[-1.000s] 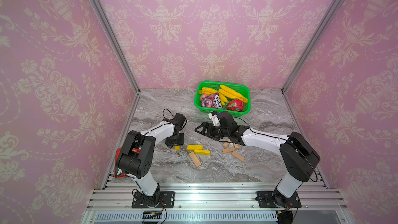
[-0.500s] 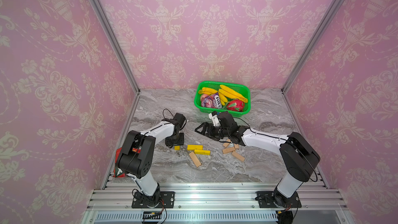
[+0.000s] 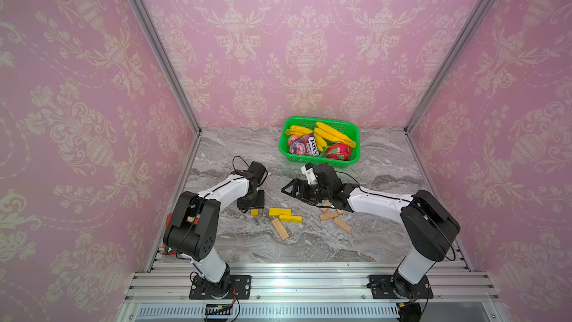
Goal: Assemble the letter k with building blocks
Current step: Assemble the building block at the center of the board, then pick up the building block from the center of the board.
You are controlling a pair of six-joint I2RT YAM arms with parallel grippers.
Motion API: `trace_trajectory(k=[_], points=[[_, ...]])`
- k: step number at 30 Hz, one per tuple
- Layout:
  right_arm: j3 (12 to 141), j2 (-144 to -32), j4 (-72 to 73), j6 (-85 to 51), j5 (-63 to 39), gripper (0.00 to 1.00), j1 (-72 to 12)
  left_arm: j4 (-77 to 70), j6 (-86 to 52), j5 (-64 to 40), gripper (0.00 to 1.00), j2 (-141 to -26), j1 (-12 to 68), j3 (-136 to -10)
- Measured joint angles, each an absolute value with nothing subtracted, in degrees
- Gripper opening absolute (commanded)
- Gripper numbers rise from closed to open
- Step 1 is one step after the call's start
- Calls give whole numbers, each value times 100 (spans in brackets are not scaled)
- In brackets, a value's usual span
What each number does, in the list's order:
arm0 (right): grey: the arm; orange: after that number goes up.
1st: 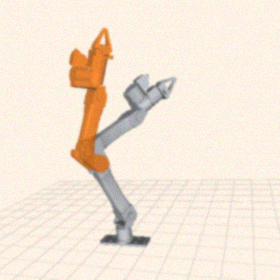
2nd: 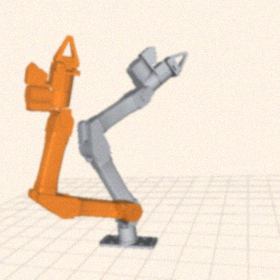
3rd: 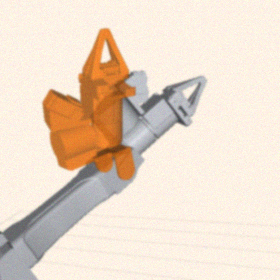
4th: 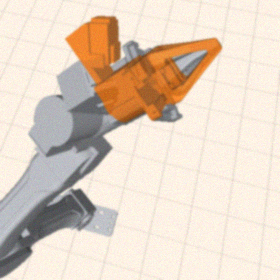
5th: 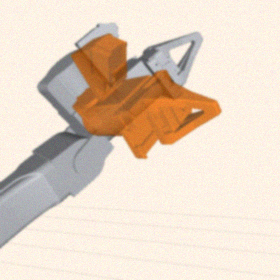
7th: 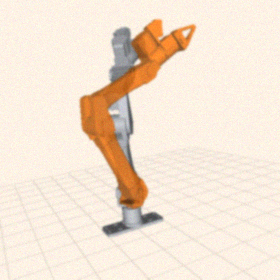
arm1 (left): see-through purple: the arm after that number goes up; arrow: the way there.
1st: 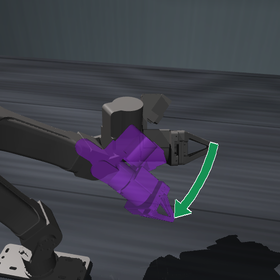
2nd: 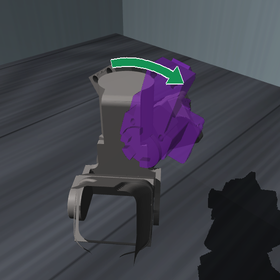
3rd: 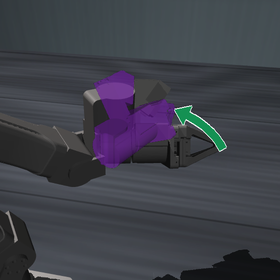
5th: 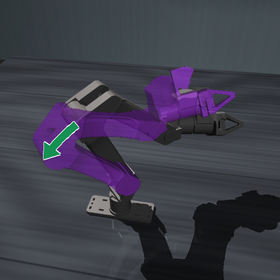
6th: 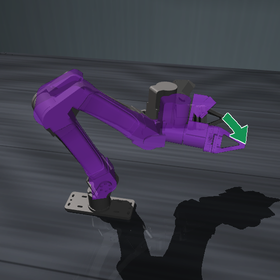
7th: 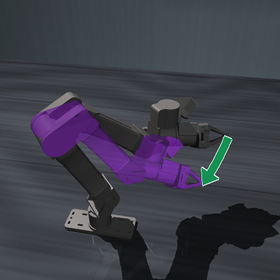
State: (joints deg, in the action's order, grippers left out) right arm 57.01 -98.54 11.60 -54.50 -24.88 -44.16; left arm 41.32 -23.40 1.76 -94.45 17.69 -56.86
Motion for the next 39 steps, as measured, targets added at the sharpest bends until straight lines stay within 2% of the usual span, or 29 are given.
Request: trace_trajectory(k=[14,30,39], points=[[5153,-9249,1251,-5461,-2331,100,-4659,4259,-2731,56,54,-8604,2134,-5596],[4047,-7894,1205,-5391,-2182,100,-4692,4333,-4167,336,54,-7889,3391,-5127],[3618,-7695,1092,-5290,-2300,100,-4689,4233,-5216,646,54,-7826,4261,-4807]])
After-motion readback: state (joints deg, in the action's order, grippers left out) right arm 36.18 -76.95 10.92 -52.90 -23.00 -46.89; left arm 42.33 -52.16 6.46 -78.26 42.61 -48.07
